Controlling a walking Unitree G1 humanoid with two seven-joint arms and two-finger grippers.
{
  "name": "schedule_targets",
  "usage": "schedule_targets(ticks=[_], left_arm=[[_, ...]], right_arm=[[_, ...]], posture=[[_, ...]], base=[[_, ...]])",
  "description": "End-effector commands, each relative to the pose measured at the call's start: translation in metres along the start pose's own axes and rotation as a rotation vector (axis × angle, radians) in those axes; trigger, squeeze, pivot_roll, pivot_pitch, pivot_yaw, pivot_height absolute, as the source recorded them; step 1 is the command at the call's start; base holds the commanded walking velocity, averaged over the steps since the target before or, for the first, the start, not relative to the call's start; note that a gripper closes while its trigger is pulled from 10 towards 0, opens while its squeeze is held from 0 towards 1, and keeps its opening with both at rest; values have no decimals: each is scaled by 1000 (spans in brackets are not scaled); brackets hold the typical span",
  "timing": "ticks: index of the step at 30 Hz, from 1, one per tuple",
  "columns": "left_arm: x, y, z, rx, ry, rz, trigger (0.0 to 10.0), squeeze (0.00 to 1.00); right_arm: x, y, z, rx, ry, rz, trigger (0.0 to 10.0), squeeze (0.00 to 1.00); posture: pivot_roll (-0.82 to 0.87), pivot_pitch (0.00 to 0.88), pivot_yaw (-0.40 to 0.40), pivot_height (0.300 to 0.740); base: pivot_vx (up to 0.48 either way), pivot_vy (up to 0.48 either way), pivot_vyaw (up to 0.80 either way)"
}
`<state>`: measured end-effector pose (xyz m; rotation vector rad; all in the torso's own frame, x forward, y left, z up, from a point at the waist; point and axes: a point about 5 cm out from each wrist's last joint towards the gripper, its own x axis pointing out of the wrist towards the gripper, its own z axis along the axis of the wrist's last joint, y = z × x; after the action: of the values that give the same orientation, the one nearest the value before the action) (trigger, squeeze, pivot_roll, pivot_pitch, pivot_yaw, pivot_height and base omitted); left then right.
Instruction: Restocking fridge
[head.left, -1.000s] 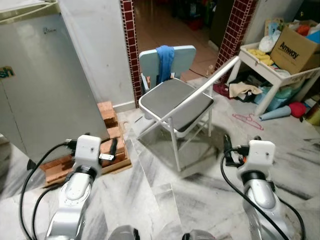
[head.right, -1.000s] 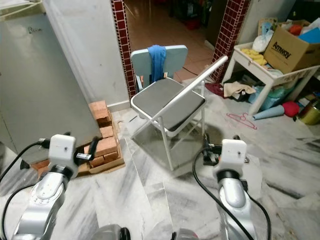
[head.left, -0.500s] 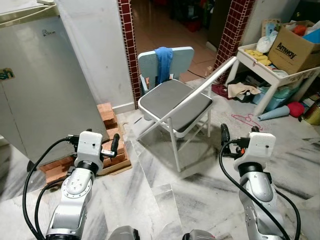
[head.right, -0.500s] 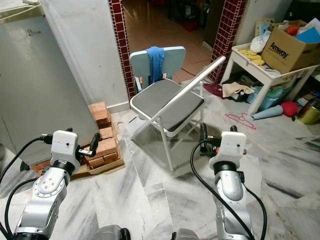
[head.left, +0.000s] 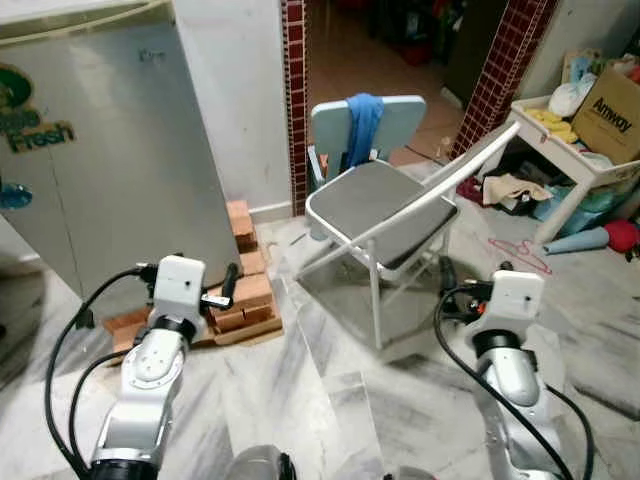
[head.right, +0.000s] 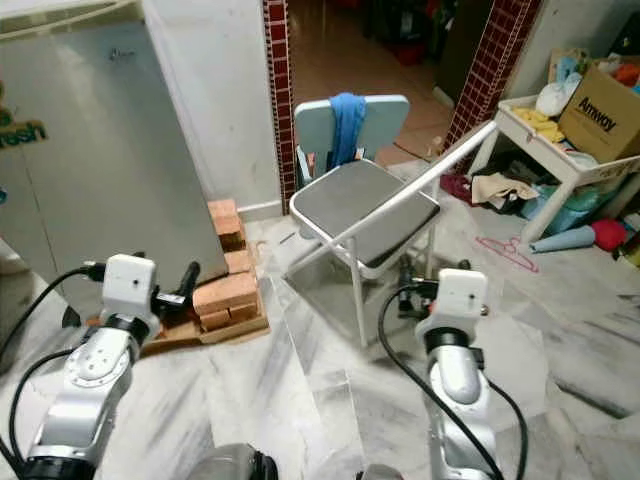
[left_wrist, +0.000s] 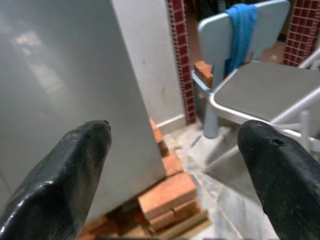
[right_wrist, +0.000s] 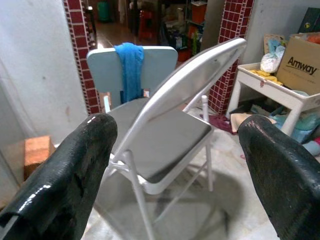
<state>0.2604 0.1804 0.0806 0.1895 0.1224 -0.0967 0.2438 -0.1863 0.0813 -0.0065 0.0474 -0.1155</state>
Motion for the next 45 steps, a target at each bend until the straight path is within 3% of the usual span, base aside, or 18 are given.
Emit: schedule_targets(ticks=[1, 7, 15, 39, 45], left_arm=[[3, -7, 6, -6, -19, -25, 10000, 0], [1, -6, 9, -43, -20, 12, 10000, 0], [-2, -14, 8, -35, -14, -27, 10000, 0], [-7, -4, 4, 24, 19, -31, 10000, 0], [-2, -13, 5, 14, 16, -60, 10000, 0]], right_arm=[[0, -4, 0, -8, 1, -15, 10000, 0], [0, -11, 1, -5, -5, -47, 10000, 0], [0, -11, 3, -6, -7, -40, 10000, 0], [-6, -14, 3, 5, -1, -77, 10000, 0], [-7, -19, 6, -11, -10, -90, 10000, 0]], posture=[[-4, 2, 43, 740], [-9, 26, 51, 740], [-14, 43, 54, 740], [-17, 94, 83, 740], [-41, 89, 78, 740]], base=[[0, 472, 0], [0, 472, 0], [0, 472, 0], [0, 472, -24], [0, 480, -102]])
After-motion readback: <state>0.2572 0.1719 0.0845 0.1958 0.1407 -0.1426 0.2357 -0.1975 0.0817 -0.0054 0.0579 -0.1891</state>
